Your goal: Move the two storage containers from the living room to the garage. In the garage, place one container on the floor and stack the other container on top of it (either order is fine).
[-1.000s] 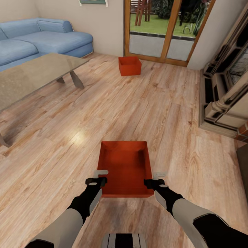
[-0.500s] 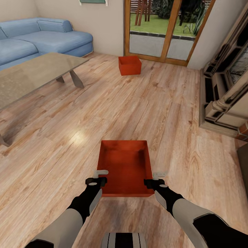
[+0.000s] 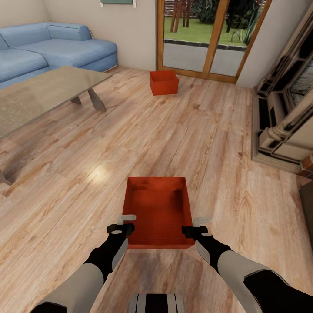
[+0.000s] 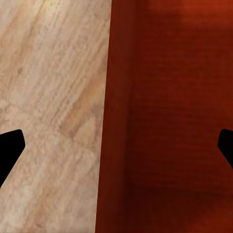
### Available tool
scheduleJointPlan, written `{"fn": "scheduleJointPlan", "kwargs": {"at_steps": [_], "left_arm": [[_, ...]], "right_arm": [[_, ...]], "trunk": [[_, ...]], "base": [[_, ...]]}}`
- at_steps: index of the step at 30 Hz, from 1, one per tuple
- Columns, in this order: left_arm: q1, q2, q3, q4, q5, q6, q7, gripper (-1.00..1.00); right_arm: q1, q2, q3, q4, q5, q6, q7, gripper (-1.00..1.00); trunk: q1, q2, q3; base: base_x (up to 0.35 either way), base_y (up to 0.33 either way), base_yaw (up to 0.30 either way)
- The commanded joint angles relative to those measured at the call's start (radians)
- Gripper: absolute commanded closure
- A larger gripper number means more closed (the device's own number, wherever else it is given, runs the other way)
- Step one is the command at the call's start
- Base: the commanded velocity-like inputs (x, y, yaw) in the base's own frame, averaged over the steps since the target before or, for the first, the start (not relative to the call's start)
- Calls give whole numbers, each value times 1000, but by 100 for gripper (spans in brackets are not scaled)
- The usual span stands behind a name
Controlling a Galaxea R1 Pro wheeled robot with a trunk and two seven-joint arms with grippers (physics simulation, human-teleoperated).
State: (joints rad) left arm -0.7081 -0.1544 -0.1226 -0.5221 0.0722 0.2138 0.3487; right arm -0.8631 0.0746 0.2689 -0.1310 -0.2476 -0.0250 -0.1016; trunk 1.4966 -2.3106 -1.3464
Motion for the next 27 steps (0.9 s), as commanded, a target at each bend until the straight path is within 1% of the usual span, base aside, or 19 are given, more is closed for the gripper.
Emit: {"fn": "scheduleJointPlan", "kwargs": {"at_steps": [1,20,27], "left_arm": [[0,1,-8,-1,8,6,8,-100],[0,2,-9,-1,1,7,7,-100],[0,2,-8,-1,1,7,7,-100]], "right_arm": [[-1,0,9,1,-10,-3,-4,-100],[-1,-1,9,1,-10,-1,-4,-100],[-1,-1,9,1,-10,0,-4,-100]], "trunk": [[0,0,-1],[0,0,-1],[27,-49,-23]], "base": [[0,0,0],[0,0,0],[0,0,0]]}}
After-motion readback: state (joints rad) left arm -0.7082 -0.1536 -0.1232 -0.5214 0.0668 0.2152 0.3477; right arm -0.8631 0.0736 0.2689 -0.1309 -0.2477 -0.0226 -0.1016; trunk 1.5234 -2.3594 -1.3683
